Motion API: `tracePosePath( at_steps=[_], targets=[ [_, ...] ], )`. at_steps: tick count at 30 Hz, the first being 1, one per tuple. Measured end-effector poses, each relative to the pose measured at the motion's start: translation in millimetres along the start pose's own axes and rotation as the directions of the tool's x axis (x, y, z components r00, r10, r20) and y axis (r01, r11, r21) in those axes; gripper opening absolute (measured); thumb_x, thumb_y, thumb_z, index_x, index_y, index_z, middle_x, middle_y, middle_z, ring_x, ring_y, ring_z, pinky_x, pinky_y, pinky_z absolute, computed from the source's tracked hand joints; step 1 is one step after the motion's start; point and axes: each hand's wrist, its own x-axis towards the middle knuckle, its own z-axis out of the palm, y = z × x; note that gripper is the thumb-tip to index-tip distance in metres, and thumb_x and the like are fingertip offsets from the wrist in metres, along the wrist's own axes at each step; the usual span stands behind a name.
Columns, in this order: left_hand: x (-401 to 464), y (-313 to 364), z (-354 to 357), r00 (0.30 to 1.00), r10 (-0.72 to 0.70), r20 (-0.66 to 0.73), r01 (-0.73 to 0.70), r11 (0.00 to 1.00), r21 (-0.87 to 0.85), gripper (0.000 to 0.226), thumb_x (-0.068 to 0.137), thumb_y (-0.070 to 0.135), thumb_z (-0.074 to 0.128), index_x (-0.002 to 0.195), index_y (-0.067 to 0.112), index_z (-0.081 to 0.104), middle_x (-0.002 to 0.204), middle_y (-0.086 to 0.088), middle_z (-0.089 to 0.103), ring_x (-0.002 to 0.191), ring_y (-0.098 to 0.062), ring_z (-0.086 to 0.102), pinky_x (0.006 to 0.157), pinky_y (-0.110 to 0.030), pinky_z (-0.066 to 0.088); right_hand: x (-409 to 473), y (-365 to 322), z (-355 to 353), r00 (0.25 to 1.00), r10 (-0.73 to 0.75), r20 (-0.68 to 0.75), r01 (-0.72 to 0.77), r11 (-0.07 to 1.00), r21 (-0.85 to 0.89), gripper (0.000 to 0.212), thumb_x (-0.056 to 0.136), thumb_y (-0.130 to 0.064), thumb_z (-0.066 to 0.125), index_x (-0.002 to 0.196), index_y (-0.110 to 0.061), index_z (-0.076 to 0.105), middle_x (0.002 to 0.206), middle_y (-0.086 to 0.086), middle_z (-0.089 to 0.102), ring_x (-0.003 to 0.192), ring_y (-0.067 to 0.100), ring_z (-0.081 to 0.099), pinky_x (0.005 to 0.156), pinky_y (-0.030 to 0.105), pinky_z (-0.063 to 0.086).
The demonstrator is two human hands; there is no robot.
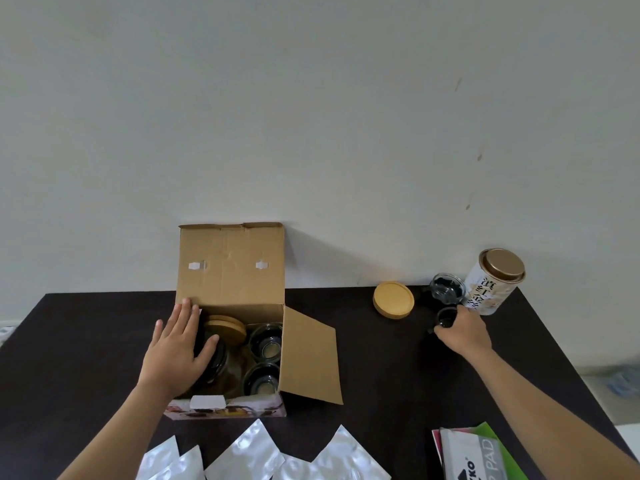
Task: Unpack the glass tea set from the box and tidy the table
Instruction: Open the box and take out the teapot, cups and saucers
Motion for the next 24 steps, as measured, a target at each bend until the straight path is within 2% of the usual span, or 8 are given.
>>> tracePosePath(
  at_steps=[6,8,13,16,18,21,24],
  targets=[
    [-1.4,2.4,-0.9,1.0,0.007,-0.012,-0.007,0.999,-0.046,0.072,0.093,0.055,0.027,0.15,0.013,0.014,0.158,-0.003,0.003,0.141,-0.012,-0.004,0.117,-0.037,0.006,17.2,5.8,9.3,0.998,-0.049,-0.049,0.05,0.999,0.005,0.059,0.076,-0.025,0.075,0.125,-0.003,0.051,0.125,0.015,0.05,0.118,0.033,0.049,0.094,0.043,0.047],
    [-1.8,3.2,-1.3,1.0,0.001,-0.017,-0.002,0.998,-0.058,0.07,0.093,0.05,0.035,0.15,0.013,0.015,0.158,-0.003,0.005,0.142,-0.012,-0.002,0.117,-0.037,0.008,23.9,10.1,13.5,0.997,-0.05,-0.051,0.051,0.998,0.021,0.063,0.076,-0.027,0.075,0.128,-0.003,0.049,0.129,0.016,0.049,0.122,0.034,0.047,0.098,0.046,0.046],
    [-2.5,5.0,-3.2,1.0,-0.004,-0.029,0.002,0.998,-0.067,0.069,0.093,0.047,0.04,0.149,0.014,0.018,0.158,-0.003,0.007,0.144,-0.014,0.003,0.116,-0.036,0.009,36.9,17.3,17.5,0.999,-0.042,-0.018,0.043,0.999,0.031,0.067,0.076,-0.031,0.075,0.13,-0.004,0.047,0.134,0.016,0.047,0.126,0.033,0.044,0.102,0.049,0.043],
    [-2.3,5.5,-4.7,1.0,-0.009,-0.023,0.007,0.998,-0.064,0.071,0.093,0.054,0.034,0.149,0.014,0.02,0.158,-0.003,0.008,0.144,-0.015,0.005,0.117,-0.037,0.01,23.5,8.6,14.0,0.995,-0.07,-0.078,0.062,0.994,-0.094,0.076,0.08,-0.037,0.072,0.14,-0.005,0.038,0.149,0.018,0.033,0.14,0.033,0.028,0.112,0.052,0.03],
    [-2.2,5.5,-4.9,1.0,-0.016,-0.02,0.015,0.998,-0.066,0.077,0.086,0.059,0.028,0.149,0.014,0.02,0.158,-0.002,0.008,0.145,-0.015,0.006,0.116,-0.036,0.01,0.7,-10.8,15.3,0.97,-0.19,-0.154,0.175,0.979,-0.109,0.075,0.084,-0.036,0.07,0.142,-0.003,0.037,0.152,0.02,0.028,0.143,0.034,0.02,0.114,0.051,0.023],
    [-1.5,5.3,-5.0,1.0,-0.021,-0.01,0.02,0.997,-0.07,0.081,0.083,0.061,0.025,0.149,0.015,0.02,0.158,-0.001,0.007,0.145,-0.016,0.006,0.116,-0.037,0.01,-53.0,-60.8,24.9,0.885,-0.442,-0.149,0.459,0.88,0.118,0.056,0.085,-0.026,0.068,0.133,-0.003,0.05,0.144,0.018,0.042,0.138,0.033,0.034,0.111,0.039,0.027],
    [-1.1,5.7,-5.2,1.0,-0.024,-0.01,0.023,0.997,-0.07,0.081,0.083,0.061,0.024,0.149,0.016,0.019,0.158,-0.001,0.006,0.146,-0.017,0.006,0.116,-0.036,0.009,-116.7,-123.2,33.6,0.756,-0.65,-0.079,0.638,0.704,0.313,0.044,0.089,-0.023,0.063,0.131,-0.012,0.054,0.136,0.0,0.051,0.13,0.012,0.043,0.109,0.028,0.034]
  ],
)
